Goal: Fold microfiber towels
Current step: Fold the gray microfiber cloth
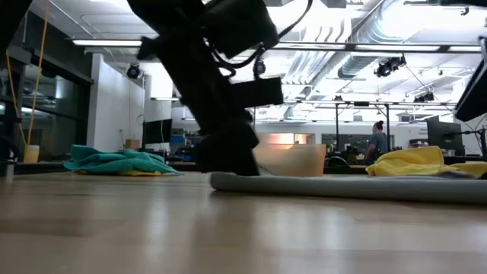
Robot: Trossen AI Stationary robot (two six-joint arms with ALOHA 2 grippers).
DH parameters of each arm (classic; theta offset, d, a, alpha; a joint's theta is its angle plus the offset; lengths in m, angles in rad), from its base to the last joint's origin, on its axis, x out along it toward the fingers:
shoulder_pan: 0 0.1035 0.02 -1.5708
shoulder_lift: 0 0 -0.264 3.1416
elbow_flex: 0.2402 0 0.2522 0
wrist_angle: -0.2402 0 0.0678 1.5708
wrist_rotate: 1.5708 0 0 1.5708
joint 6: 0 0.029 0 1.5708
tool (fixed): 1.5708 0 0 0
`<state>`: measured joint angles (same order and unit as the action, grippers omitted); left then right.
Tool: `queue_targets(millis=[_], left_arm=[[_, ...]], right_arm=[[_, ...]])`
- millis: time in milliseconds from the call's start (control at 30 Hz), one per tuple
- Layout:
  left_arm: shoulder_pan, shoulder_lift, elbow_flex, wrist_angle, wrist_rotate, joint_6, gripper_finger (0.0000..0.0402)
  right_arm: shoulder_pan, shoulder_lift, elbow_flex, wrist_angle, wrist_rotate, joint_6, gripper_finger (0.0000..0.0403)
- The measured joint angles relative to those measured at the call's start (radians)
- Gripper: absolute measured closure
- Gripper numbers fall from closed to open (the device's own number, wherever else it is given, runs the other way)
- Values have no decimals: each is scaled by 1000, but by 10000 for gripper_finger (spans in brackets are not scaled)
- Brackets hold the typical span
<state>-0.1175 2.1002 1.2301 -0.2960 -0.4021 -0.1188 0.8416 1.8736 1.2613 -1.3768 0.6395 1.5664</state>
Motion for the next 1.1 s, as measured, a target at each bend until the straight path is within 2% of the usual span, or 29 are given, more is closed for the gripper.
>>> queue_targets(millis=[233, 367, 467, 633, 733, 967, 1100], left_arm=[[-120, -15, -5, -226, -161, -225, 401], [-183, -32, -11, -349, -184, -373, 401], [-221, -53, -14, -378, -182, -410, 402], [-243, -100, -19, -378, -201, -381, 401], [-236, -153, -16, -377, -201, -336, 401], [-251, -247, -18, -406, -237, -210, 401], [-303, -293, -87, -254, -140, -104, 401]], right_arm=[[-84, 0, 0, 109, -3, -248, 274], [-139, 0, 0, 159, 8, -383, 274], [-179, 0, 0, 209, 6, -521, 274], [-241, 0, 0, 284, -67, -777, 274], [-260, -6, 0, 265, -83, -864, 274], [-256, -67, 0, 250, -86, -892, 274], [-239, -84, 0, 254, -96, -887, 274]])
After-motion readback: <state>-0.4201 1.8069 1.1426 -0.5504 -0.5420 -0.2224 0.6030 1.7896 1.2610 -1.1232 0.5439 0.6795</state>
